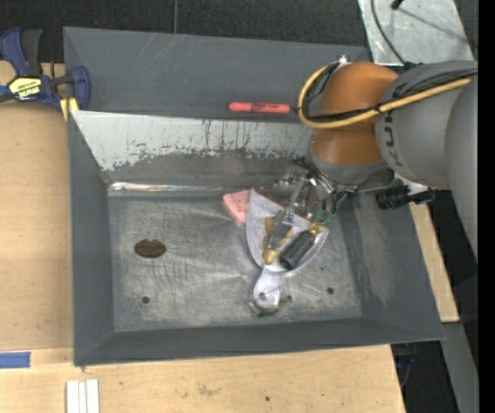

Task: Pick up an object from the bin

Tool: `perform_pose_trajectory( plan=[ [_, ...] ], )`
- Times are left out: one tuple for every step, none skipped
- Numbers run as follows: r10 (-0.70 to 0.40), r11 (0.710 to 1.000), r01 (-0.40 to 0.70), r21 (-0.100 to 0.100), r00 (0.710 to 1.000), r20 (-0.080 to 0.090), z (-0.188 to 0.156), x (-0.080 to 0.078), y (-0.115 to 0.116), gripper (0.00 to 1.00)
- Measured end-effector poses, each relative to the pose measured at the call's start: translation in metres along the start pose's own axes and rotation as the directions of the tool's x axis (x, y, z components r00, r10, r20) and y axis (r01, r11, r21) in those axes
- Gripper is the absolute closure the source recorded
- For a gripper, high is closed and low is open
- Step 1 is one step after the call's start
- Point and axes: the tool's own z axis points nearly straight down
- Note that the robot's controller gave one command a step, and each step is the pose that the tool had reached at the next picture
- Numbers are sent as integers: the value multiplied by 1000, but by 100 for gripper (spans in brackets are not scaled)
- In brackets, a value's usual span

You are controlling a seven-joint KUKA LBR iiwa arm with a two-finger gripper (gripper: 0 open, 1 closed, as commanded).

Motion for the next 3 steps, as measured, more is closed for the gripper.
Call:
perform_pose_trajectory(
  plan=[
    [-17, 1000, 18, -7, 1000, 24, -40, -2, 8, 100],
    [24, 1000, -24, -11, 999, 26, -69, -3, 4, 100],
    [3, 1000, -3, -8, 1000, 21, -103, 1, 4, 100]
  ],
)
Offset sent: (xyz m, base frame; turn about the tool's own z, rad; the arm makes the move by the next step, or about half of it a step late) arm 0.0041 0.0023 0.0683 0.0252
